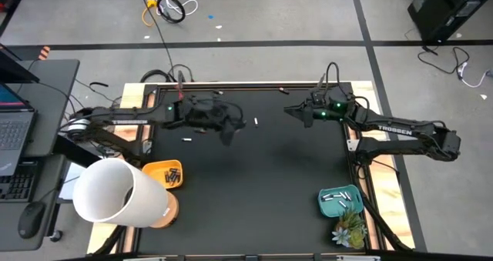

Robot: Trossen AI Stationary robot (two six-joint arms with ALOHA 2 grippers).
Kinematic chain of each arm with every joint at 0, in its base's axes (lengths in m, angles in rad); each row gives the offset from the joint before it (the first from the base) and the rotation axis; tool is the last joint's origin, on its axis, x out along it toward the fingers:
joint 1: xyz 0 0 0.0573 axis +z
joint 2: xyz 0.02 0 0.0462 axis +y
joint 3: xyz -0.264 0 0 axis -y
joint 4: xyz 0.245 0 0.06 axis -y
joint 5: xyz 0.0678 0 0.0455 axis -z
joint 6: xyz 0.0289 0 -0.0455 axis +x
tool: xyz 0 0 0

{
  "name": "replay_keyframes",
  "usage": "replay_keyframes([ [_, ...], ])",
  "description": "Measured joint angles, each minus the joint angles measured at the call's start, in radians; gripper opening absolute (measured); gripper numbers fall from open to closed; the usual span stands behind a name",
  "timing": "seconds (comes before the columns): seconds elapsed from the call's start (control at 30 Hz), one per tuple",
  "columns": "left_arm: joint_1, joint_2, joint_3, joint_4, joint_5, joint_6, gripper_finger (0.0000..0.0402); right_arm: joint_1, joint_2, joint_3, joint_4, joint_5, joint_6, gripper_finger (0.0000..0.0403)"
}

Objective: Sort batteries
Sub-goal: Put the black battery into the yellow bin

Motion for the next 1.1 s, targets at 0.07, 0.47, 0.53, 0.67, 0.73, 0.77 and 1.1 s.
replay_keyframes([
  [0.07, -0.014, -0.044, -0.017, -0.12, -0.009, -0.028, 0.005, 0.001, 0.005, 0.016, 0.002, -0.003, -0.018, 0.0077],
  [0.47, -0.152, -0.333, -0.099, -0.599, -0.07, -0.238, 0.005, 0.012, 0.005, 0.032, 0.004, -0.006, -0.051, 0.0077],
  [0.53, -0.174, -0.371, -0.109, -0.688, -0.102, -0.282, 0.005, 0.018, 0.004, 0.032, 0.009, -0.005, -0.051, 0.0077],
  [0.67, -0.221, -0.46, -0.13, -0.81, -0.128, -0.365, 0.005, 0.034, 0.004, 0.032, 0.023, -0.005, -0.05, 0.0077],
  [0.73, -0.245, -0.484, -0.151, -0.854, -0.138, -0.411, 0.005, 0.043, 0.004, 0.032, 0.03, -0.003, -0.05, 0.0077],
  [0.77, -0.257, -0.494, -0.16, -0.874, -0.138, -0.434, 0.005, 0.047, 0.004, 0.032, 0.035, 0.0, -0.05, 0.0077],
  [1.1, -0.38, -0.512, -0.292, -0.956, 0.002, -0.604, 0.0058, 0.059, 0.004, 0.032, 0.046, 0.003, -0.04, 0.0077],
])
